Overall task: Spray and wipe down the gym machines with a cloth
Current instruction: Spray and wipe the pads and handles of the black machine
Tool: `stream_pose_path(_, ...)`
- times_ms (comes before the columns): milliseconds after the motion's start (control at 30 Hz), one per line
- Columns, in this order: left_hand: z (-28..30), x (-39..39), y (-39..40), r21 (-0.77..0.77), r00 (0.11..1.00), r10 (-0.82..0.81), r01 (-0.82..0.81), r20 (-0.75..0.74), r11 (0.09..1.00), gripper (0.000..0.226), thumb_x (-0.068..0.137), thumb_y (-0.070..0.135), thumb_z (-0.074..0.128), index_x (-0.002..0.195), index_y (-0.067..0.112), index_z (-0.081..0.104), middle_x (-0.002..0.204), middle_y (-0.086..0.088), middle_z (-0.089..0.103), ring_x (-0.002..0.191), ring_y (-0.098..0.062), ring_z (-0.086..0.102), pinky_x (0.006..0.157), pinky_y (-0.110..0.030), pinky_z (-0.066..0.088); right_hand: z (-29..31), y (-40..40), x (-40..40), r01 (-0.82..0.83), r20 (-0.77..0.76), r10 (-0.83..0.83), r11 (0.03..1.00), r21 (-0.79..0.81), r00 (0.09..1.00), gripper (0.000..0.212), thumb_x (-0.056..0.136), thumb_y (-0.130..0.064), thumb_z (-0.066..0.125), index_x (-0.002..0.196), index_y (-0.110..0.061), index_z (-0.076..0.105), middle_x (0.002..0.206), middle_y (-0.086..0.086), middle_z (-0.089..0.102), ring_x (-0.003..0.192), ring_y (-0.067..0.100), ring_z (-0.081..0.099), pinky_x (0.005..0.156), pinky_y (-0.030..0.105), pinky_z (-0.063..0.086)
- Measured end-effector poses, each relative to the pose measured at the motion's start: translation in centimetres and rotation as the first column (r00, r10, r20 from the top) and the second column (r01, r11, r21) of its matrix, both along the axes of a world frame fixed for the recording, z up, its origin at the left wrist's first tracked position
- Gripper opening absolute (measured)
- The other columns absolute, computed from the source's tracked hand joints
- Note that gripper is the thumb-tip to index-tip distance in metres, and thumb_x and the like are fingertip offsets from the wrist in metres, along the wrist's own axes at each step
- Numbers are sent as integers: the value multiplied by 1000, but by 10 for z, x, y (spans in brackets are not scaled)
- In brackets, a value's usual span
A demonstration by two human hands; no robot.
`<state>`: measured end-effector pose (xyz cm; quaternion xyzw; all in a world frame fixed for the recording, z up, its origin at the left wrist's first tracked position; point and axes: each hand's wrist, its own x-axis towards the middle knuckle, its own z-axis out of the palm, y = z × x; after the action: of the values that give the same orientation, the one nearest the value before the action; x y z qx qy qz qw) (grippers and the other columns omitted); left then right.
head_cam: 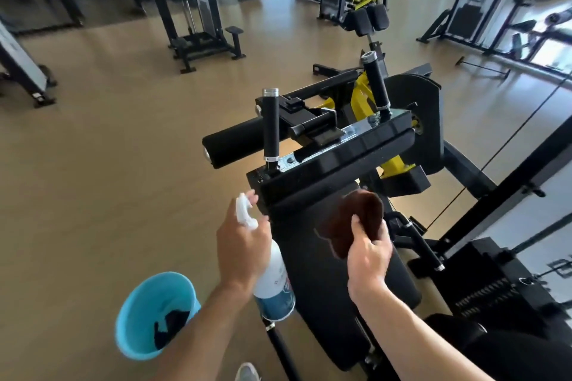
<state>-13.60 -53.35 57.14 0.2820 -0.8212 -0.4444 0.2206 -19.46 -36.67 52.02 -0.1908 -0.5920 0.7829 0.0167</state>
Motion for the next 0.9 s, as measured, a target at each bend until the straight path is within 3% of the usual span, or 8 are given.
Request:
stream_pose_path(100, 19, -23, -46, 12, 995, 21, -22, 98, 1000, 60, 83, 25, 58, 143, 29, 53, 110, 15, 75, 99, -13, 67, 88, -29, 52, 40, -21, 1, -49, -231, 70, 994, 95, 970, 41, 99, -19, 69, 103, -59, 68, 98, -18, 74, 95, 7, 72, 88, 45, 61)
stream_pose_path(233, 41, -63, -77, -63, 988, -63, 72, 139, 995, 75, 75, 42, 46, 149, 31, 46, 107, 5, 77, 103, -19, 70, 92, -42, 56, 57, -72, 1, -259, -332, 300, 952, 162, 894, 48, 100, -8, 67, 112, -55, 70, 110, -24, 72, 104, -1, 70, 85, 20, 58)
stream_pose_path(333, 54, -99, -92, -75, 987, -149, 153, 63, 985, 65, 83, 46, 53, 146, 34, 44, 111, 5, 75, 106, -19, 72, 95, -44, 55, 58, -121, -12, -223, -263, 247, 967, 120, 933, 34, 102, -19, 64, 125, -45, 69, 118, -30, 62, 116, 3, 62, 102, 36, 54)
stream_pose_path(533, 65, -163, -139, -75, 897, -441, 442, 27, 894, 33, 98, 29, 66, 125, 10, 69, 88, 7, 77, 66, 1, 72, 62, 0, 44, 92, -183, -78, 100, -284, -90, 995, 21, 955, 27, 105, -32, 60, 123, -51, 62, 121, -4, 64, 111, 24, 65, 83, 39, 61)
stream_pose_path(633, 67, -184, -156, -105, 763, -646, 645, 25, 757, 39, 98, 24, 68, 131, 4, 64, 74, 17, 71, 64, 7, 69, 62, 1, 45, 104, -191, -90, 29, -316, 68, 956, 293, 946, 46, 90, -54, 69, 133, -56, 54, 113, -23, 68, 113, 18, 66, 96, 49, 57)
stream_pose_path(733, 61, -198, -165, -83, 671, -741, 737, -18, 670, 35, 97, 20, 70, 130, 11, 63, 68, 18, 69, 65, 5, 70, 62, -3, 49, 96, -175, -80, -107, -279, 129, 990, 93, 952, 74, 74, -77, 73, 135, -37, 62, 126, -2, 69, 108, 27, 70, 86, 52, 59)
stream_pose_path(800, 54, -201, -166, -110, 604, -796, 790, -32, 604, 32, 95, 16, 69, 126, 20, 63, 75, 12, 72, 69, -4, 71, 68, -15, 56, 94, -168, -72, -108, -272, 105, 994, 1, 957, 61, 83, -64, 75, 132, -29, 65, 136, 8, 66, 110, 33, 71, 81, 52, 63)
stream_pose_path(900, 46, -205, -164, -65, 613, -783, 781, -108, 621, 35, 95, 6, 59, 123, 27, 64, 88, 13, 72, 81, -4, 68, 71, -16, 53, 88, -186, -77, -22, -146, 72, 947, 321, 987, 74, 88, -36, 81, 149, -48, 40, 127, -23, 65, 113, 4, 68, 86, 33, 63)
